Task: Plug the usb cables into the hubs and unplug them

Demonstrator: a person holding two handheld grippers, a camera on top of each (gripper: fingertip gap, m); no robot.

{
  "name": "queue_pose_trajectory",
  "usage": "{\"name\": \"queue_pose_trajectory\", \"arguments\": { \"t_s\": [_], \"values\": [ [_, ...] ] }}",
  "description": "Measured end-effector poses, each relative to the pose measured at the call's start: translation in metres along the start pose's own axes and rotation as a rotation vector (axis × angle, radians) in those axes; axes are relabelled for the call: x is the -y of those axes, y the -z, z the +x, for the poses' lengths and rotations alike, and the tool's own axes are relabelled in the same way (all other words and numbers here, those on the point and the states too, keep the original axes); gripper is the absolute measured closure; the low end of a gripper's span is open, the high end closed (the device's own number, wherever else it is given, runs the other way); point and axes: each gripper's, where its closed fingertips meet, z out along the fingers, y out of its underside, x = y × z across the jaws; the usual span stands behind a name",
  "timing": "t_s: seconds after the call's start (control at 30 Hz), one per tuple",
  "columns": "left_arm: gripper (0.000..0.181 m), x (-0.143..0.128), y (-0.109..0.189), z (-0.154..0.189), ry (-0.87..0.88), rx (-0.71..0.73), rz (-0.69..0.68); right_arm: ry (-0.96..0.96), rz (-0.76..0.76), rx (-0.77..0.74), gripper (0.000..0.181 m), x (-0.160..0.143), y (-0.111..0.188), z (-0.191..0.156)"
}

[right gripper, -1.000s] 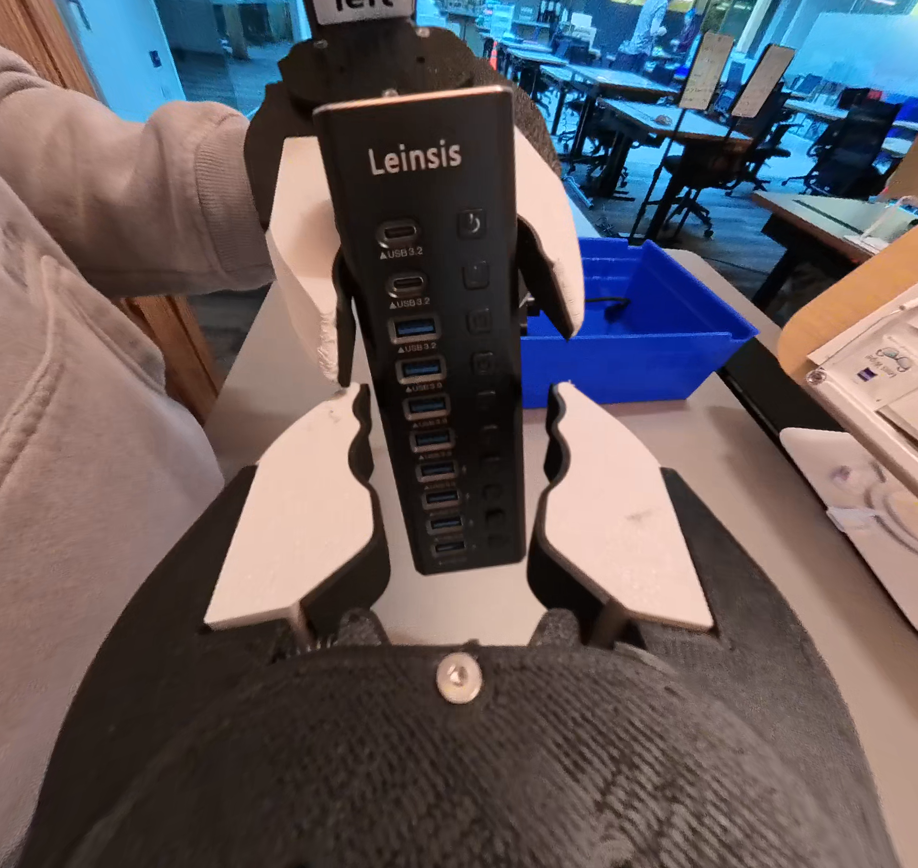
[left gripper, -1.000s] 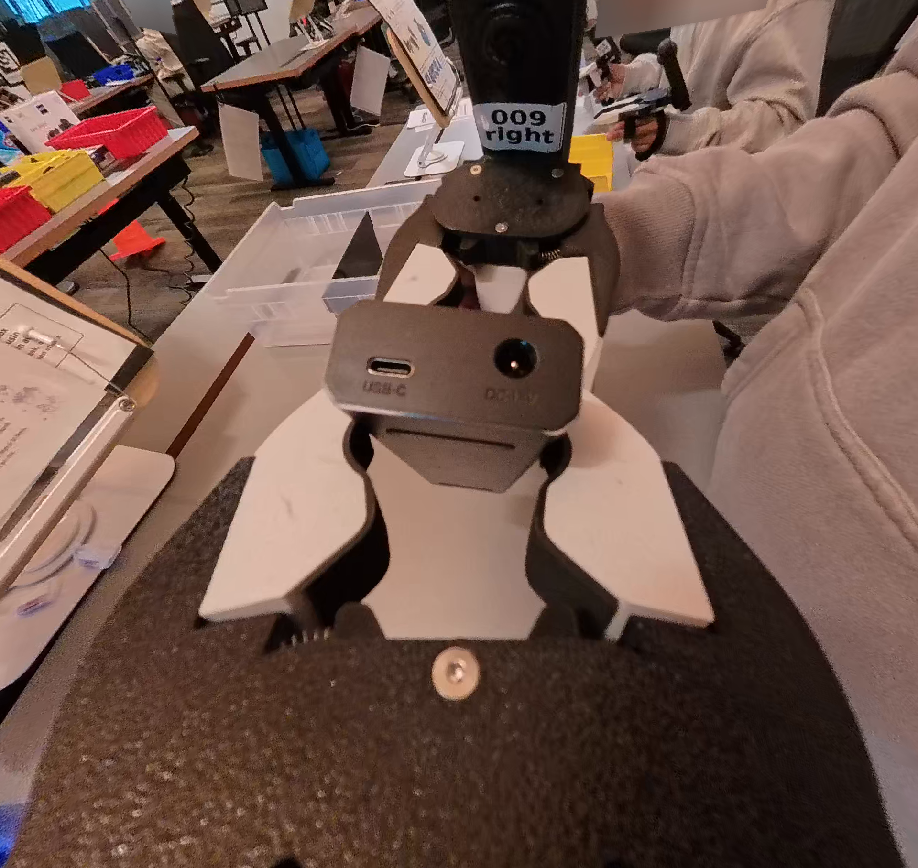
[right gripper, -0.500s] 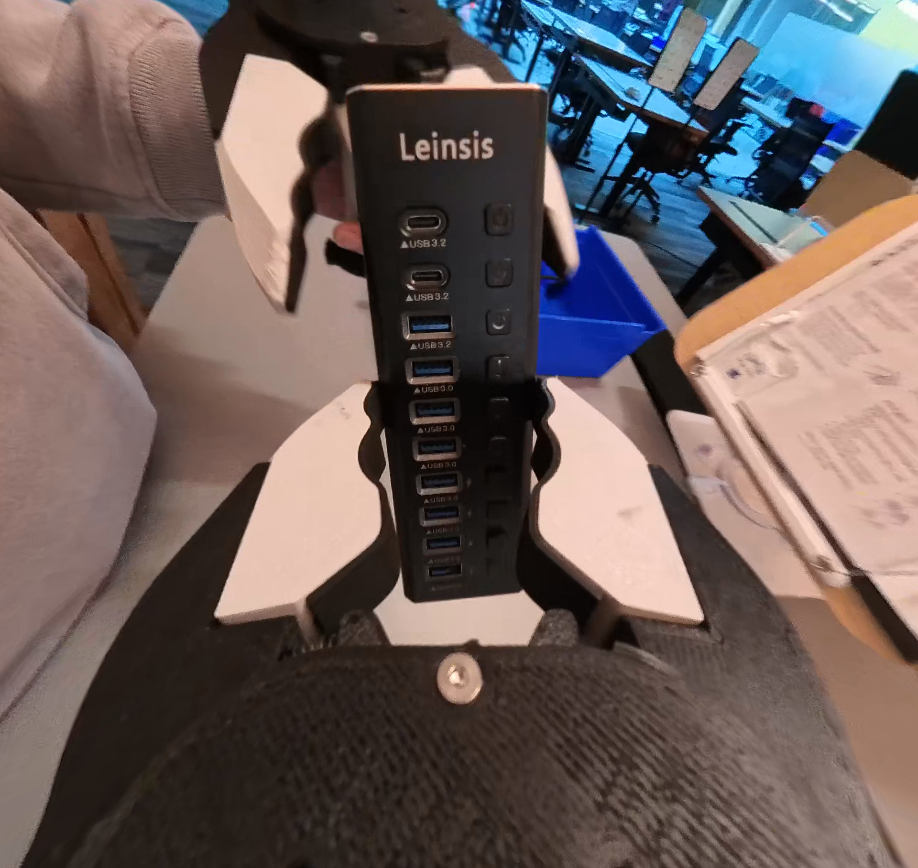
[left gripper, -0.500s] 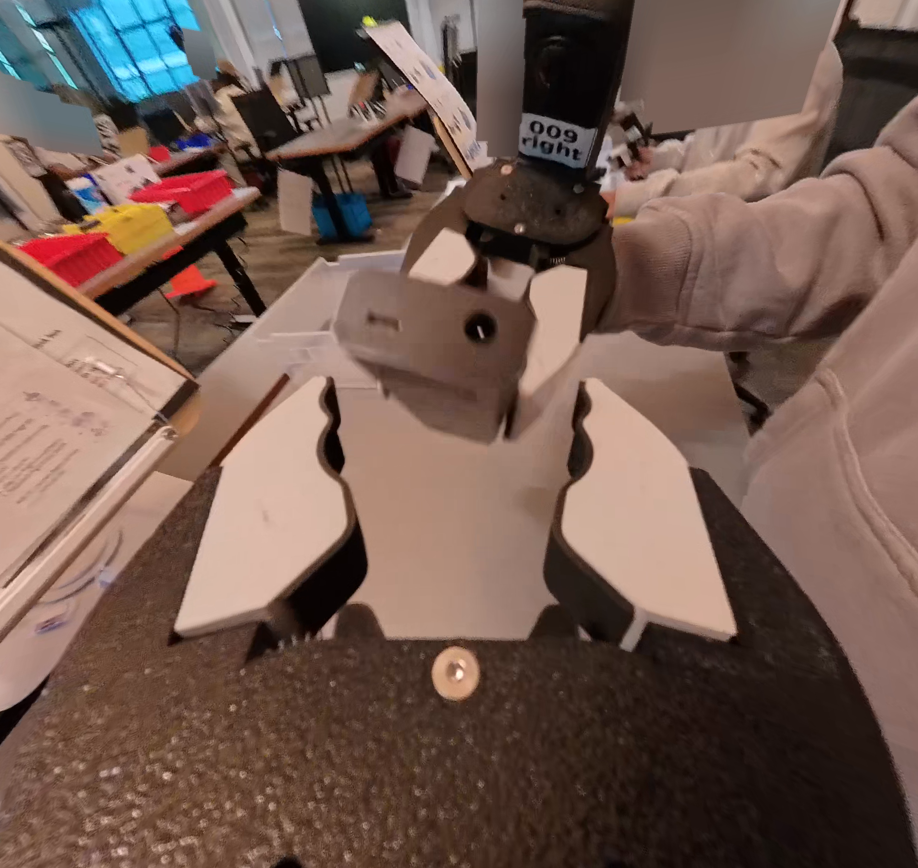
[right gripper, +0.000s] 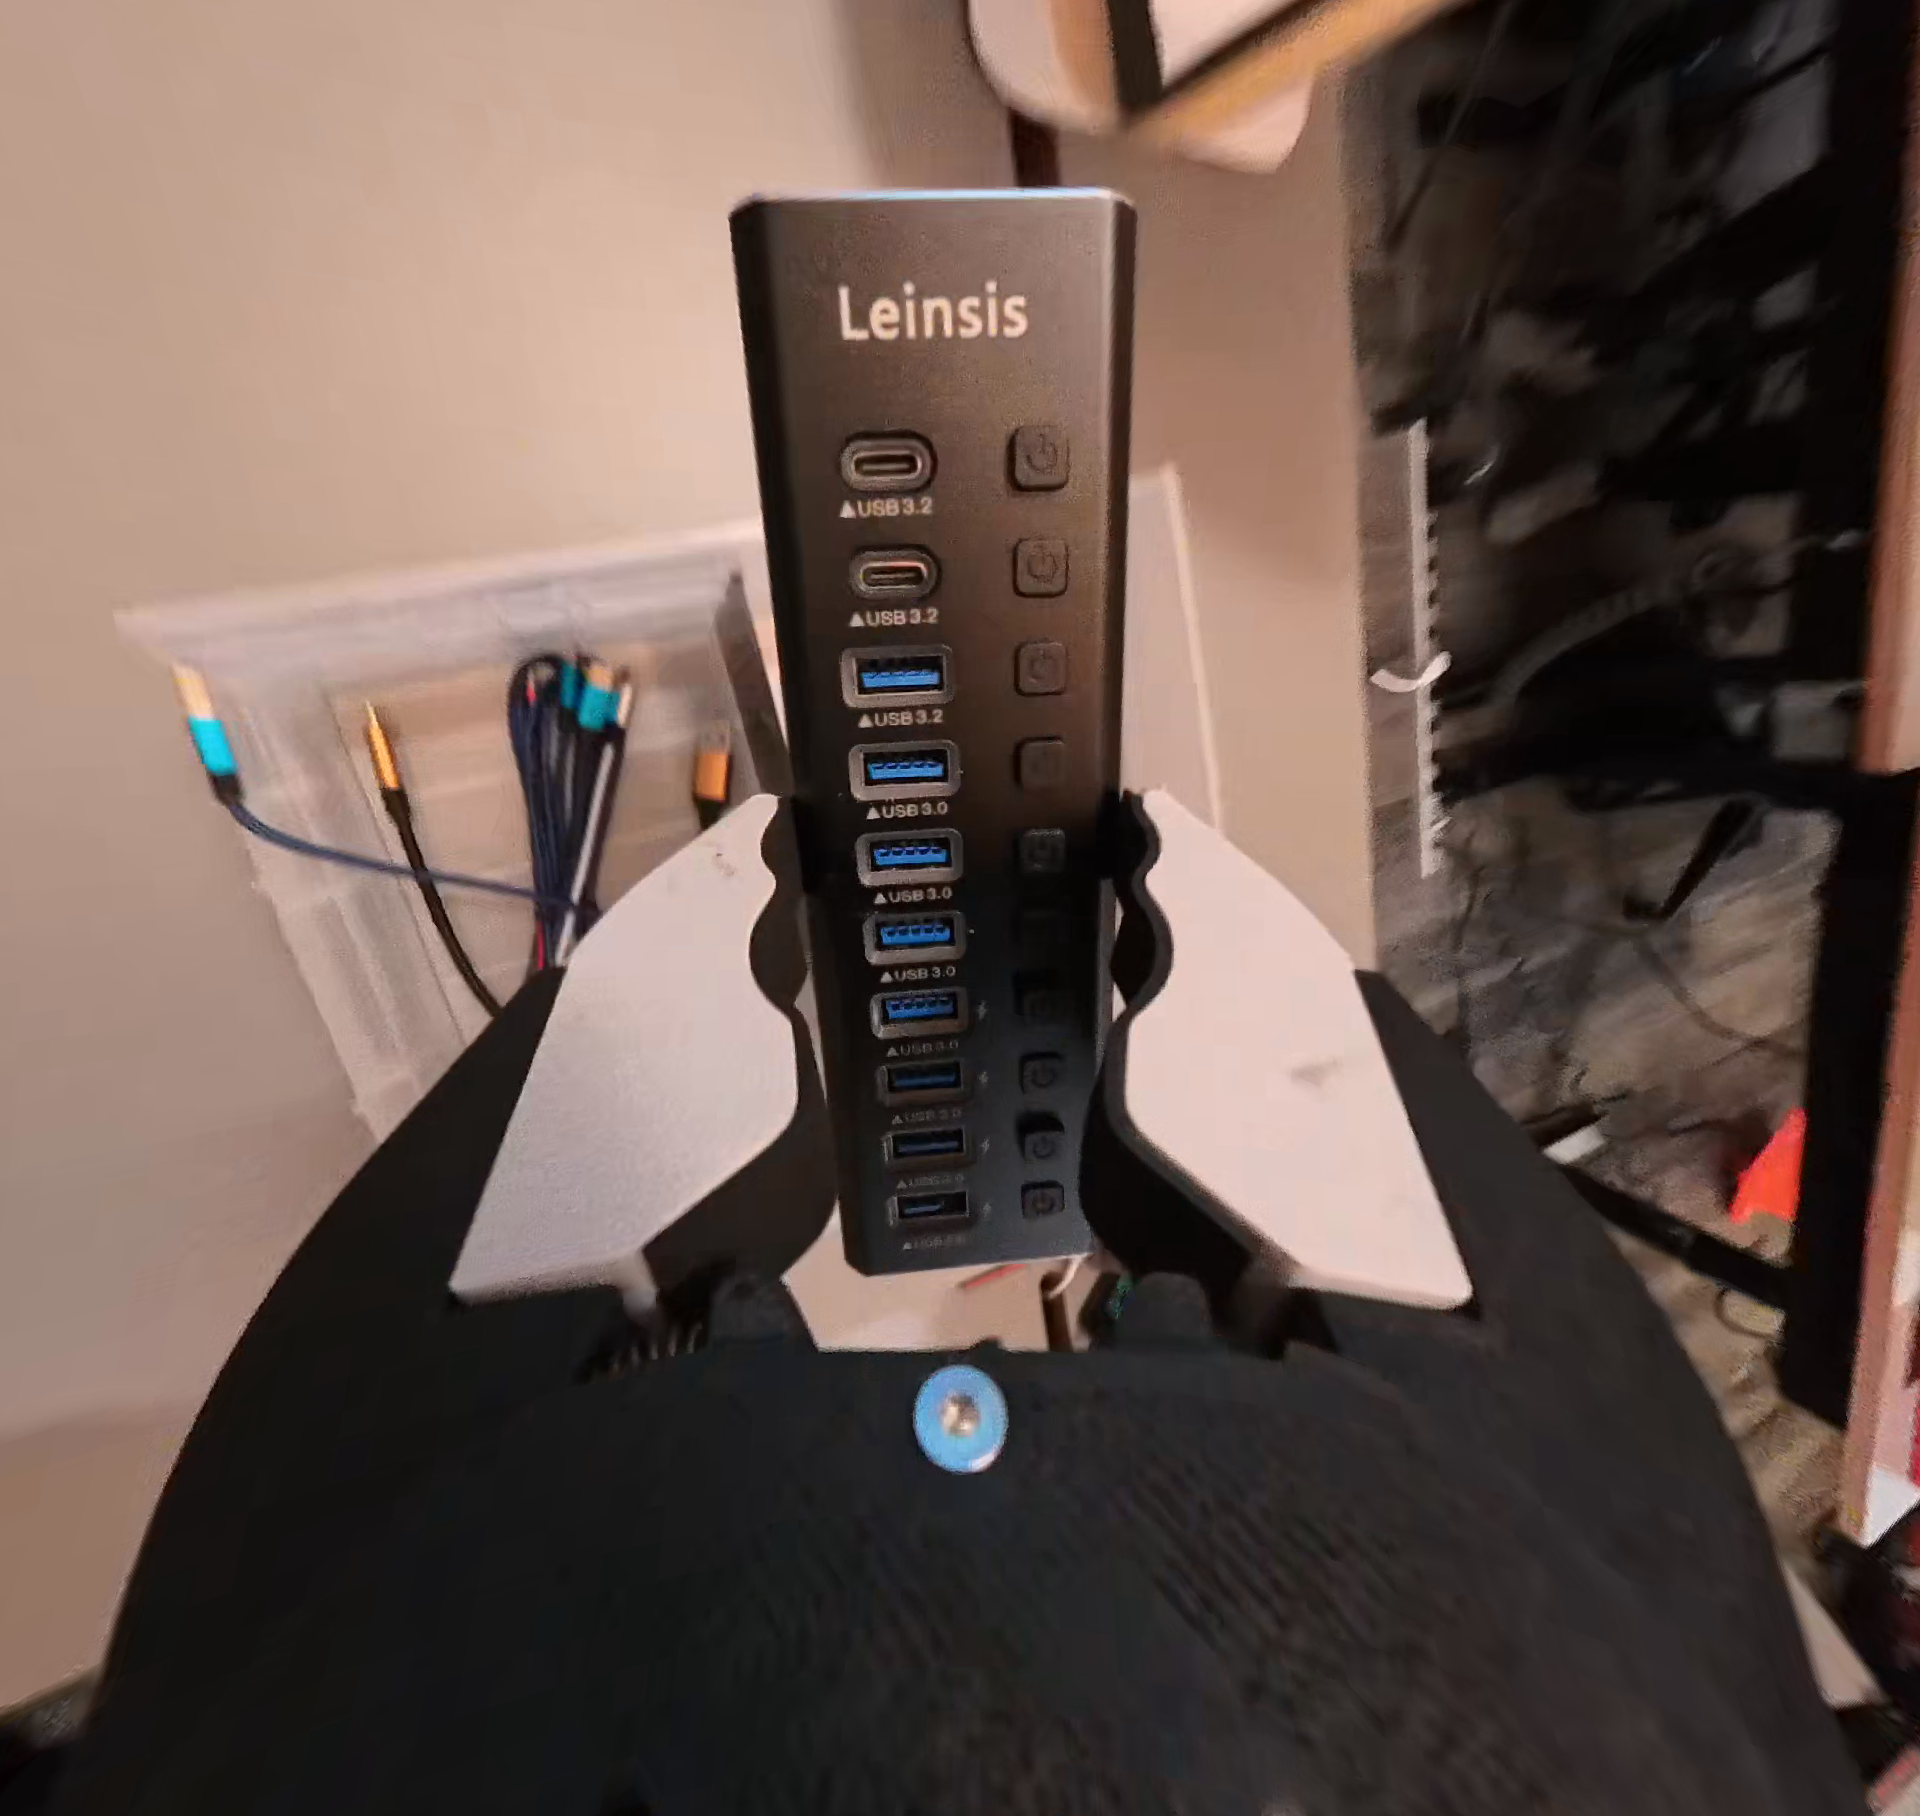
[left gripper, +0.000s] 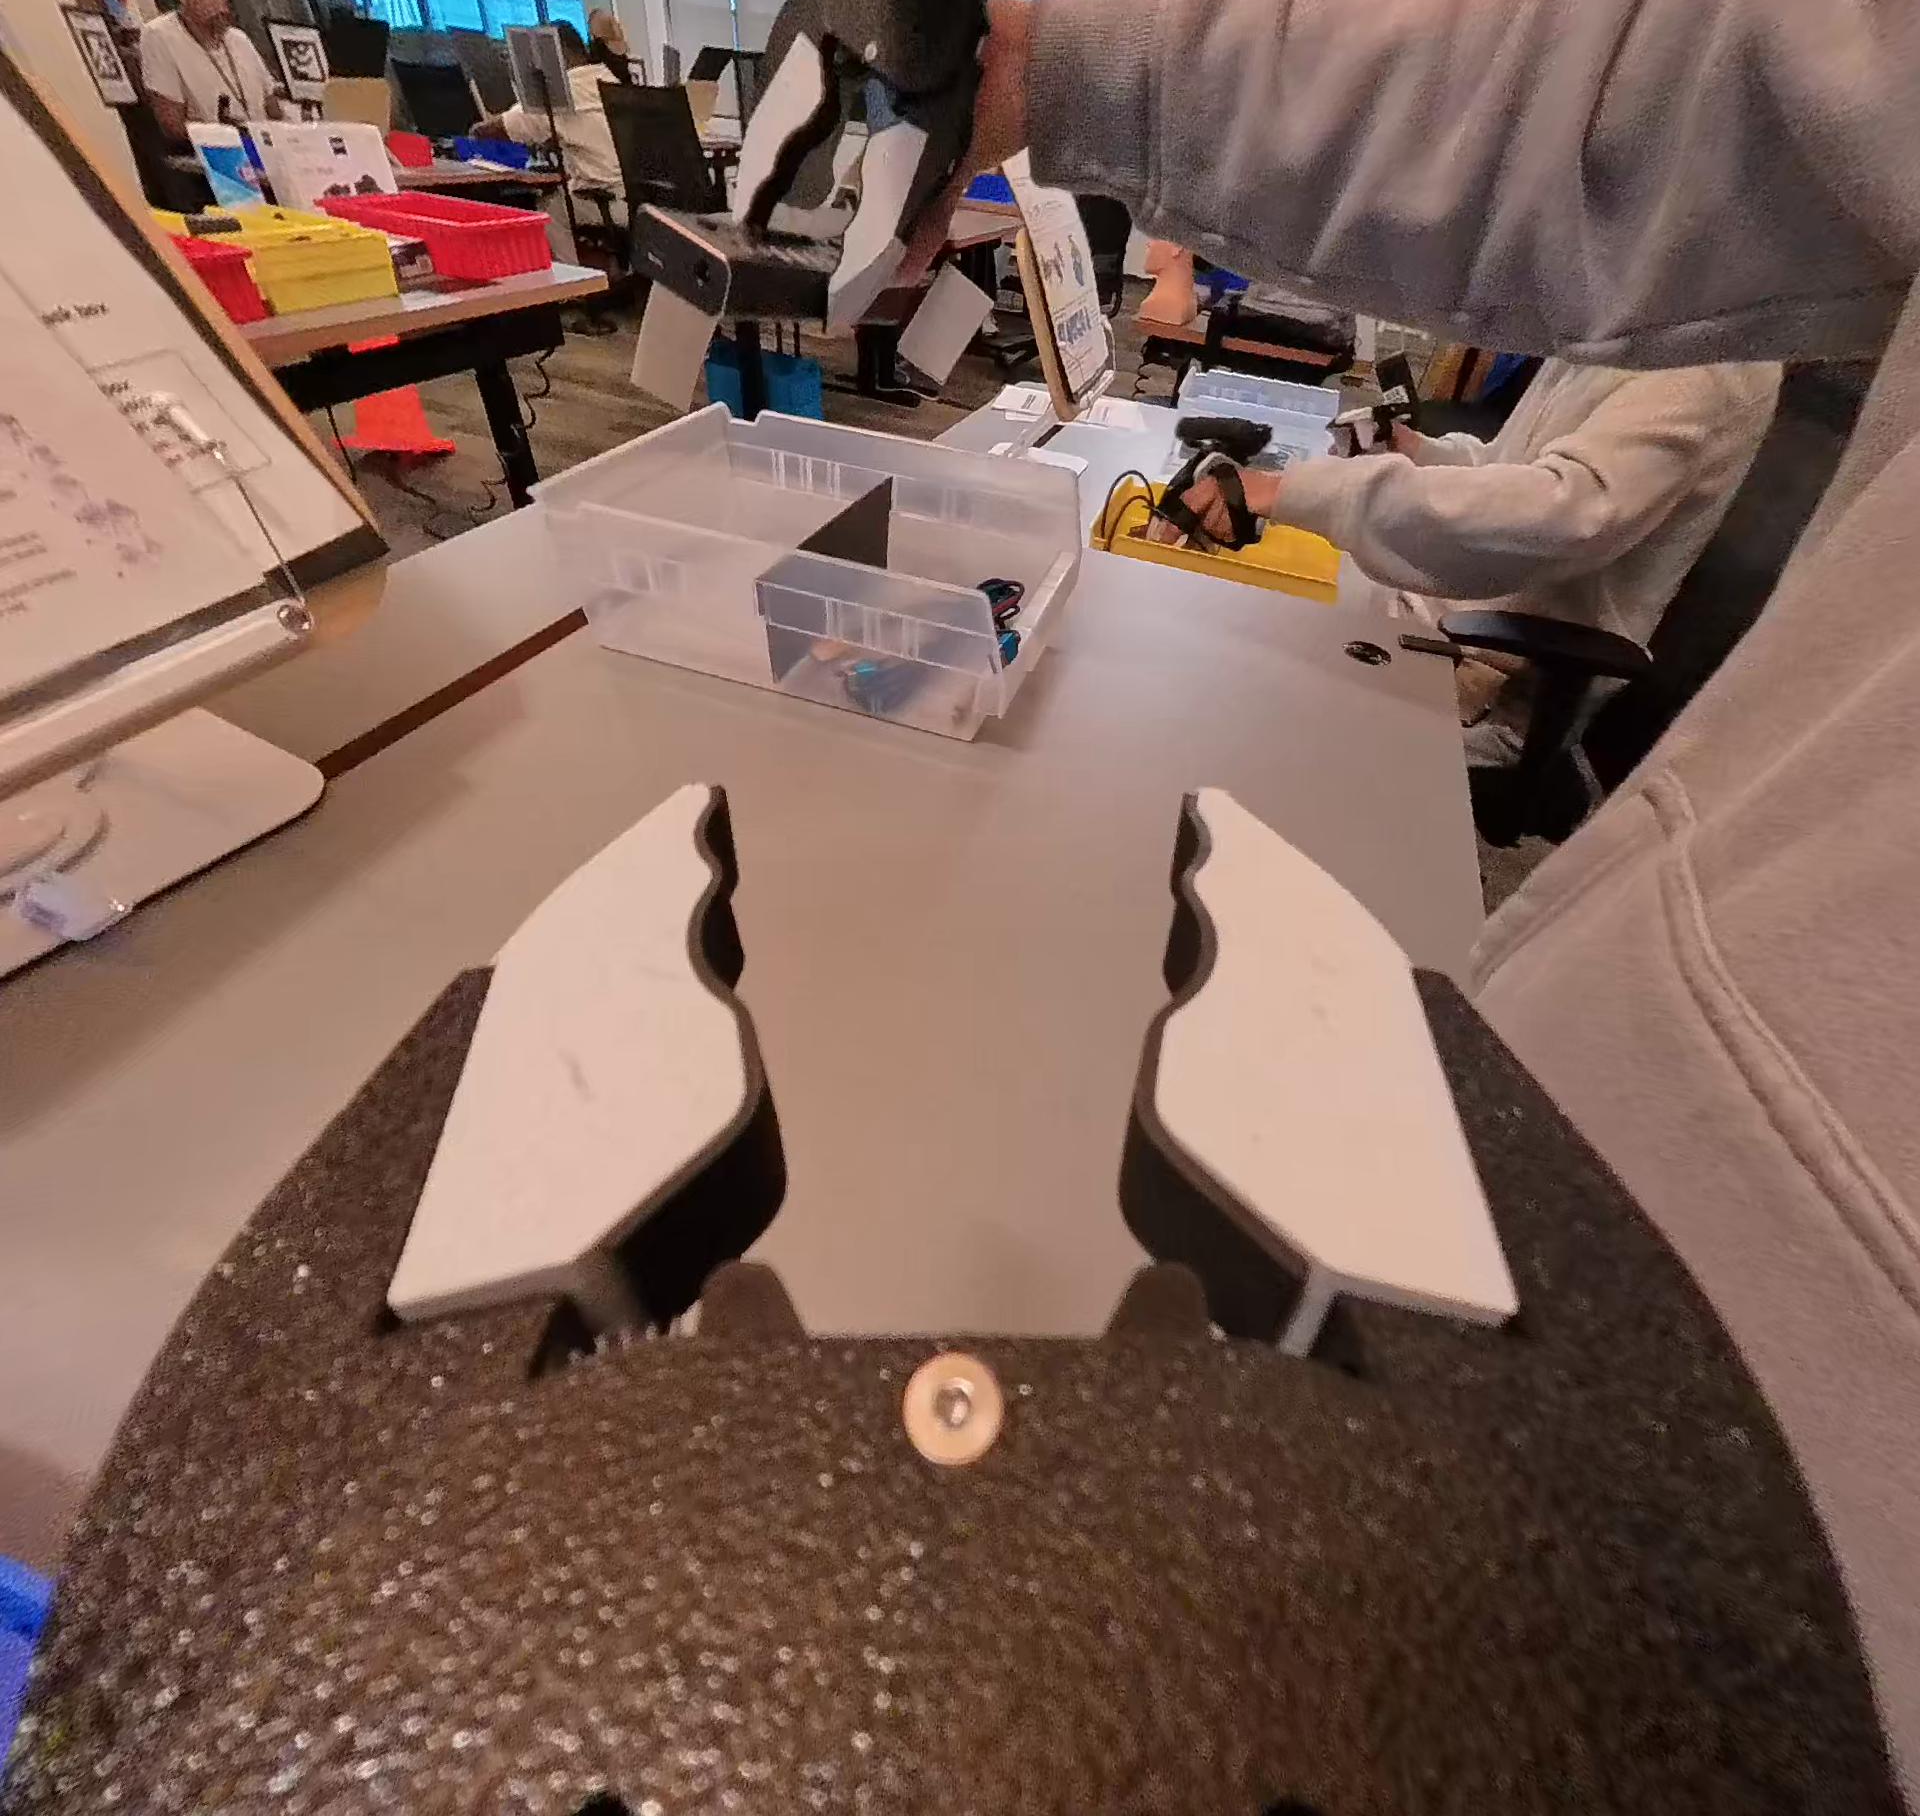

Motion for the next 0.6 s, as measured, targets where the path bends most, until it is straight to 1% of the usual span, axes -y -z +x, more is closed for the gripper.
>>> {"name": "queue_pose_trajectory", "arguments": {
  "t_s": [0.1,0.2,0.37,0.47,0.6],
  "values": [
    [0.103,-0.006,0.001,0.0,0.027,0.015,-0.012,-0.022,-0.117,0.096,0.123,-0.034,-0.036,0.007],
    [0.104,-0.014,0.005,-0.003,0.05,0.037,-0.033,-0.042,-0.182,0.17,0.123,-0.054,-0.071,0.008],
    [0.106,-0.021,0.016,-0.009,0.121,0.085,-0.018,-0.005,-0.267,0.26,0.123,-0.072,-0.117,0.006],
    [0.109,-0.026,0.019,-0.011,0.163,0.102,-0.009,0.016,-0.304,0.316,0.123,-0.079,-0.14,0.001],
    [0.11,-0.032,0.02,-0.01,0.16,0.118,-0.034,0.054,-0.364,0.376,0.123,-0.094,-0.165,-0.012]
  ]
}}
